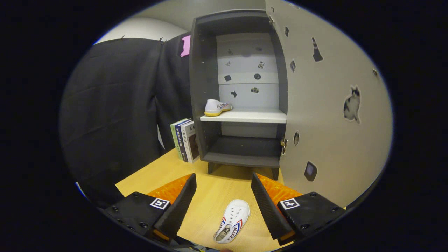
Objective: Open the shoe cabinet door, grab the shoes and put them into the shoe cabinet, then close the shoe cabinet door.
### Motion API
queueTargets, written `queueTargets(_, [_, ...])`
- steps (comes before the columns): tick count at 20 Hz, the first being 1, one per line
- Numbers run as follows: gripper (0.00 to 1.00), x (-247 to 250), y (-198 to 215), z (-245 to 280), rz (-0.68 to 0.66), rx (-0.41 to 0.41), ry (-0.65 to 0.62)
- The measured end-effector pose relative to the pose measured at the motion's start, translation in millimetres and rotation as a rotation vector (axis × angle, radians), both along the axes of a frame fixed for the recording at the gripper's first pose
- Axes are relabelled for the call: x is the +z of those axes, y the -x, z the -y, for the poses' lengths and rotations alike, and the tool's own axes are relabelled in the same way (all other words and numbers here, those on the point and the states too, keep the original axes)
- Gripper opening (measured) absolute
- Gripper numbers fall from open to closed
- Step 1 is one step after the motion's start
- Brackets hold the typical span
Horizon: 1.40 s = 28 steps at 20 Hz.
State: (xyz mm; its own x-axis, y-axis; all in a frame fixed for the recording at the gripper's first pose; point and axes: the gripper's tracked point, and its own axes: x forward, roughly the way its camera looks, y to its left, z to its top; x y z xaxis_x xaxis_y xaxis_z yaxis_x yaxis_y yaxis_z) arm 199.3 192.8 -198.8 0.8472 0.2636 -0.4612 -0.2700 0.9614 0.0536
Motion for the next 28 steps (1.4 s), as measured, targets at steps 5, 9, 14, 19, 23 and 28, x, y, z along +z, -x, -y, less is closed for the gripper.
queueTargets(5, [0.98, -63.1, -3.7, -8.3, -0.122, 0.001, 0.042])
queueTargets(9, [0.98, -105.0, -1.8, -13.6, -0.204, 0.009, 0.071])
queueTargets(14, [0.98, -150.6, 4.9, -13.5, -0.297, 0.020, 0.123])
queueTargets(19, [0.98, -189.3, 14.9, -16.5, -0.382, 0.035, 0.155])
queueTargets(23, [0.96, -213.7, 19.7, -12.6, -0.437, 0.034, 0.190])
queueTargets(28, [0.91, -242.7, 35.2, -11.4, -0.543, 0.040, 0.226])
